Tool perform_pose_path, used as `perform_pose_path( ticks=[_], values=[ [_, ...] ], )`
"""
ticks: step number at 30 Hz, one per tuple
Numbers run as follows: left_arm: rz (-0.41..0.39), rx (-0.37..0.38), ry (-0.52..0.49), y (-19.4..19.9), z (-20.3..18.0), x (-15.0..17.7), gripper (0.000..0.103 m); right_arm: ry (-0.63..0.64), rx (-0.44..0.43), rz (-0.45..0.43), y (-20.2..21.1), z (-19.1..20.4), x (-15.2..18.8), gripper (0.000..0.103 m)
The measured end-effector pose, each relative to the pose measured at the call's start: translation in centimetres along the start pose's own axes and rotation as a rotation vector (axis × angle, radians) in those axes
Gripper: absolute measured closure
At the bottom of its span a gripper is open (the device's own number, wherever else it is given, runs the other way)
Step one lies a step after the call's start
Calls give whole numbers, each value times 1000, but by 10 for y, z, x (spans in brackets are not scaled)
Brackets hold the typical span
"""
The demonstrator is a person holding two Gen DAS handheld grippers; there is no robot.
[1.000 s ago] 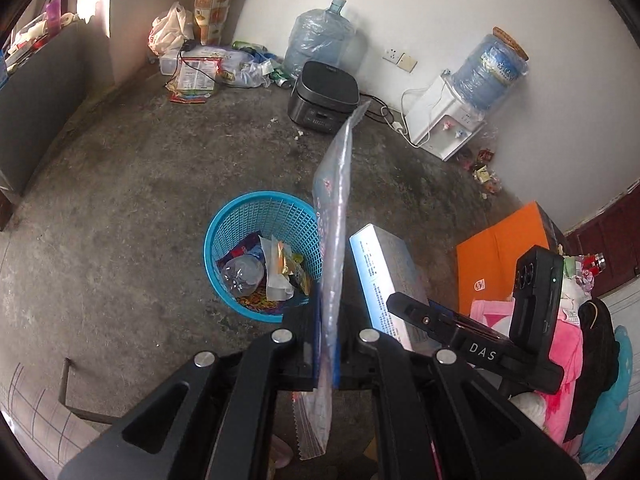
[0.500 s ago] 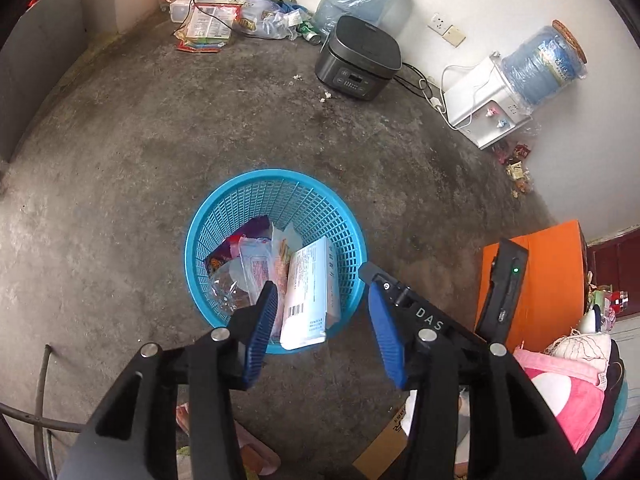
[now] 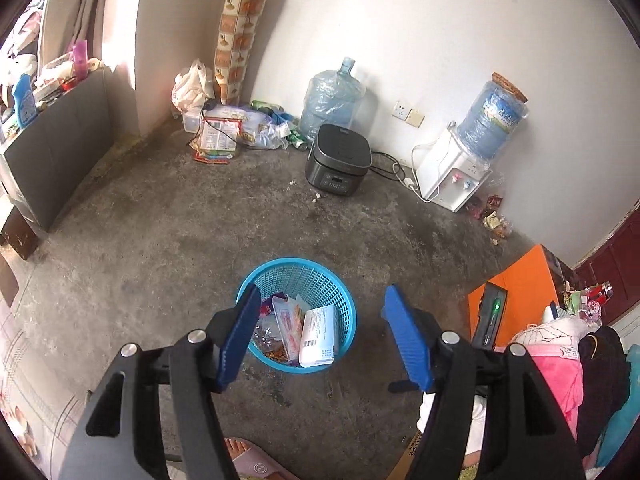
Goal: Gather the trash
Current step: 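Open both grippers to drop the box and bag into the basket, then move both grippers back over the table toward the green bag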
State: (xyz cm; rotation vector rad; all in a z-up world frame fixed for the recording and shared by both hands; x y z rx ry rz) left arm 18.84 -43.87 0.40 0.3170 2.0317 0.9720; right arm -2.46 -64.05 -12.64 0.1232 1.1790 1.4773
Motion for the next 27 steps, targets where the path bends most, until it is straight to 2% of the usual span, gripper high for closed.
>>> perform_pose_path(
  ticks=[5,10,13,17,21,23,27],
  values=[
    [-123,-30,-5,93,10,21,30,118,-77,-42,37,50,1,21],
    [-254,-97,55,183,44,74,26,268,-183,-24,68,106,28,21],
    [-319,-181,135,230,79,119,26,353,-273,41,74,142,55,21],
    [-386,-293,321,291,137,182,26,439,-397,166,70,193,93,21],
    [-475,-456,448,352,185,242,26,530,-501,268,71,246,128,23],
    [-504,-498,520,374,207,269,26,563,-558,324,70,269,145,24],
    [-542,-507,642,398,246,311,27,641,-635,432,67,308,184,28]
  ],
)
Point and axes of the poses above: each gripper's, at about its wrist camera, not at the fingertips, and y roughly against the way its jaws point, z to its left, x to its underside, the point moved 4 cm from there along -y, roughly the way its jaws point, and after that the axes turned 6 degrees about y, right-handed, at the moved point
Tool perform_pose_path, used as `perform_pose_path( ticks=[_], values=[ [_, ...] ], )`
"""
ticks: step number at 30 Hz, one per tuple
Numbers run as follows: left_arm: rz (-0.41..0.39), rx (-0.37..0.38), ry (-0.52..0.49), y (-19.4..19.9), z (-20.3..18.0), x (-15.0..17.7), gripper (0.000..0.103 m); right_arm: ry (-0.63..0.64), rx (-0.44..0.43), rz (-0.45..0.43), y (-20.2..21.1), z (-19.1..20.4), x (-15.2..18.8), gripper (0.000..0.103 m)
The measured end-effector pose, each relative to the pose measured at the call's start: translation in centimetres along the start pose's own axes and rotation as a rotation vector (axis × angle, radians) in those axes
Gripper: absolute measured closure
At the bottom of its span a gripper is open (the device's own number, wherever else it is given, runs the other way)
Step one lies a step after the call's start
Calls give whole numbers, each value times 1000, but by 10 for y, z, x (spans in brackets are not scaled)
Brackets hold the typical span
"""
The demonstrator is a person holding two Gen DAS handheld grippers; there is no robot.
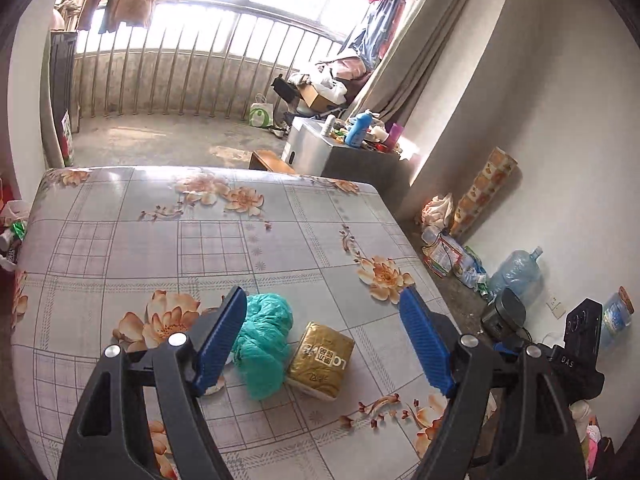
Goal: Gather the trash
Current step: 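Move both grippers back over the table toward the green bag, then grasp the green plastic bag with the left gripper while the right grasps the gold snack pack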
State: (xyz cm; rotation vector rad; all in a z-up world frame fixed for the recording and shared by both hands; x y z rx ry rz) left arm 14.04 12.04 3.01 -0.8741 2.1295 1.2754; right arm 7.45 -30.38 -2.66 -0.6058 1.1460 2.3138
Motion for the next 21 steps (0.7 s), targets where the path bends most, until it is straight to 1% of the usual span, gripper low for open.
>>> perform_pose_path(
  ticks=[1,4,8,10,13,15,16,18,20,21],
  values=[
    [2,-1,23,0,10,2,27,6,-19,29,-10,8,2,29],
    [30,15,82,-10,33,10,36,18,-86,117,-42,32,5,33],
    [100,53,166,-40,50,19,53,26,-127,225,-82,58,10,41],
    [133,61,200,-56,59,22,57,17,-136,271,-101,66,10,44],
    [205,81,246,-78,68,28,59,-17,-139,323,-126,69,9,50],
    [239,103,265,-87,70,32,61,-38,-140,352,-138,70,12,56],
    [236,113,269,-87,70,33,61,-46,-147,369,-143,71,14,59],
    [248,133,262,-87,66,35,62,-45,-155,387,-149,72,16,68],
    [265,159,259,-87,61,40,63,-50,-151,400,-149,70,20,71],
    [264,159,252,-84,59,42,63,-48,-149,400,-146,67,20,71]
  ],
)
Point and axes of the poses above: each gripper's, at about its wrist camera, not at the fingertips, and y roughly against the way its jaws point, z to its left, x to its underside, the point moved 4 cm from there along -y, roughly the way its jaws point, and after that the axes turned 6 degrees about y, right-handed, at the moved point
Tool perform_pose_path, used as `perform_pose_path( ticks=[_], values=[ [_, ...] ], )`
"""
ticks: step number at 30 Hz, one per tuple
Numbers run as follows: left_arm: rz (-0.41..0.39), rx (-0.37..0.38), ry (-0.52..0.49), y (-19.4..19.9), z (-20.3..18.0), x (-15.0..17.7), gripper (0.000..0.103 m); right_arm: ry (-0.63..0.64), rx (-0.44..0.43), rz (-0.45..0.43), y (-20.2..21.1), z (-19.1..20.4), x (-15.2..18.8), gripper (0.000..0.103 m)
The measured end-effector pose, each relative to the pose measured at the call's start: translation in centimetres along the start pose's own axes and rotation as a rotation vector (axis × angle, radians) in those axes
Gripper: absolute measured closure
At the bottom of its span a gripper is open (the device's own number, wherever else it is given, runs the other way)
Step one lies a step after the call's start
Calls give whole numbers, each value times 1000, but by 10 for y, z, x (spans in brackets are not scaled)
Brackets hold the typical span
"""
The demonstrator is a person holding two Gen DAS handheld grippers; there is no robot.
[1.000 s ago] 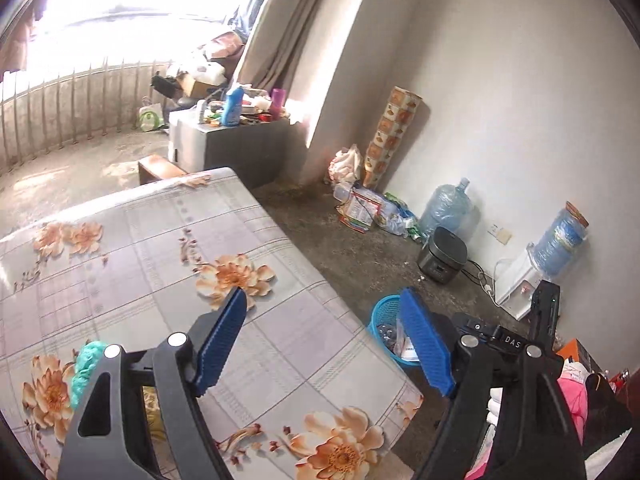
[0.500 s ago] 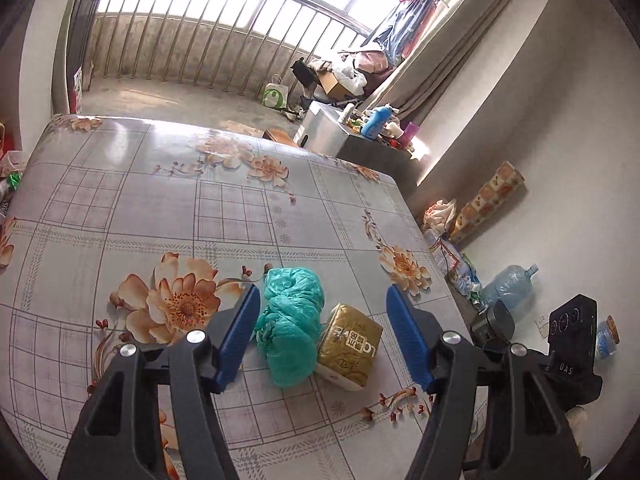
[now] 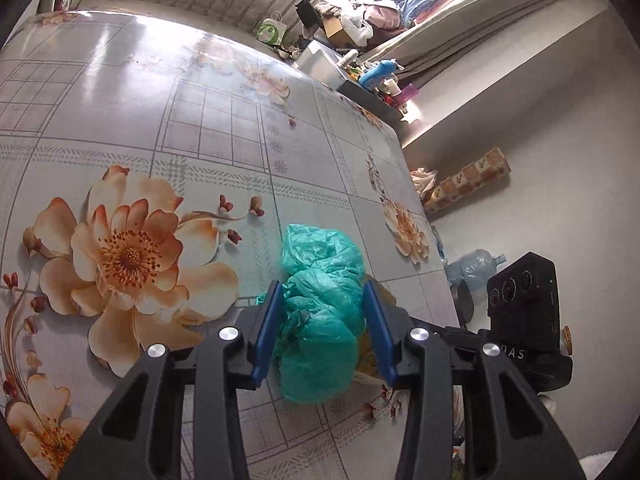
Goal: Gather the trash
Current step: 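Grasp the green plastic bag with the left gripper while the right grasps the gold snack pack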
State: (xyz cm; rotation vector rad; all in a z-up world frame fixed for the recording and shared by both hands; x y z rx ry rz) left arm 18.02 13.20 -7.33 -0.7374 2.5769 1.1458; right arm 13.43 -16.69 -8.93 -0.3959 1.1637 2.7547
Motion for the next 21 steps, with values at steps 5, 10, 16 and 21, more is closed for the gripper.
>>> perform_pose_path(
  ticks=[5,10,16,21],
  values=[
    [75,89,9,-2,-12,26,64,28,48,9,25,-11,14,71],
    [198,183,-53,-13,-49,70,64,58,151,3,53,-24,37,70],
    [189,162,-153,-8,-69,92,65,96,244,-19,76,-30,59,69],
    [70,35,-187,13,-60,77,65,131,279,-37,75,-24,57,64]
  ],
)
Point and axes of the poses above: each gripper's, at about its wrist camera, not at the fingertips, and y roughly against the way its jaws point, z to its left, x to its underside, the point moved 4 cm from there along -y, roughly the way its jaws point, and after that the axes turned 6 degrees about y, right-handed, at the moved point
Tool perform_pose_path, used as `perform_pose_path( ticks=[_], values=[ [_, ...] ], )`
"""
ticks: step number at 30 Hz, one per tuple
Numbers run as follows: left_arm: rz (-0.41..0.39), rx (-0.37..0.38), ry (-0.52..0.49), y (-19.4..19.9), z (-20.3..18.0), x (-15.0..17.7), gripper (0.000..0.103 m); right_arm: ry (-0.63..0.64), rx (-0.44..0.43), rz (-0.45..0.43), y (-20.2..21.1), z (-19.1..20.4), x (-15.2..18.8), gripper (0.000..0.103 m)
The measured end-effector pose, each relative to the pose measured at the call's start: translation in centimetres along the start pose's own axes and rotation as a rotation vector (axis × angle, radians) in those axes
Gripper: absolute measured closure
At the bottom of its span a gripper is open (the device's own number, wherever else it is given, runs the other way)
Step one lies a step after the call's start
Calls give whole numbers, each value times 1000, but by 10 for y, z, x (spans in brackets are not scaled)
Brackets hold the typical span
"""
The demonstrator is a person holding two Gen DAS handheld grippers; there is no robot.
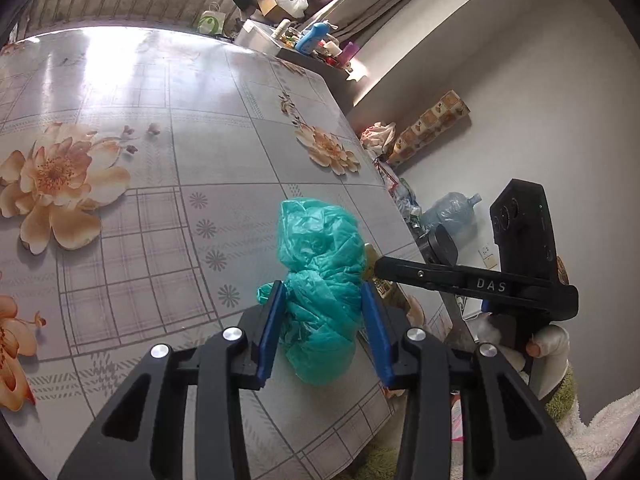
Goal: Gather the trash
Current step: 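Grasp the green plastic bag with the left gripper while the right grasps the gold snack pack, then lift the green bag with the left gripper while the right lifts the gold pack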
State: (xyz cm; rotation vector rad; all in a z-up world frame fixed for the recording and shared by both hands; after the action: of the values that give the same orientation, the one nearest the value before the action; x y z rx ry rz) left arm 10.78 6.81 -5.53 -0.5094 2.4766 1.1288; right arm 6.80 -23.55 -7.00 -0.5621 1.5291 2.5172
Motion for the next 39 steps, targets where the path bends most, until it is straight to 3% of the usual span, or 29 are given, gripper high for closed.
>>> perform_pose_path(
  ticks=[4,6,10,14,16,20,29,39],
  values=[
    [-37,-121,-24,8,9,-7,64,58,11,-9,-2,13,-2,45],
    [-33,-137,-28,6,9,-6,63,108,44,-6,-7,21,-1,37],
    [-35,-199,-56,-2,2,-7,52,190,98,12,-16,34,4,37],
    [-21,-222,-77,-8,2,-6,47,240,122,37,-21,38,15,37],
    [-11,-233,-88,-12,2,-5,46,252,136,47,-25,38,18,37],
    [-1,-234,-94,-22,-1,-7,46,261,160,38,-30,38,23,52],
    [21,-268,-166,-43,-12,-7,46,149,191,1,-19,9,18,53],
    [21,-321,-224,-57,-21,-8,45,124,183,-9,-18,5,20,52]
  ],
)
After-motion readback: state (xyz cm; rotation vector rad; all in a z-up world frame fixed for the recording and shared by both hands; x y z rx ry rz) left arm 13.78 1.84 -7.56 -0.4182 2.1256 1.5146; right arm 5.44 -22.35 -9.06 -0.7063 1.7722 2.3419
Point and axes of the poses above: each gripper's, at about its wrist camera, not at the fingertips, and y roughly against the way its jaws point, z to its left, x to its underside, the point moved 4 cm from there along -y, roughly the way its jaws point, and after that the axes turned 6 degrees about y, right-handed, at the moved point
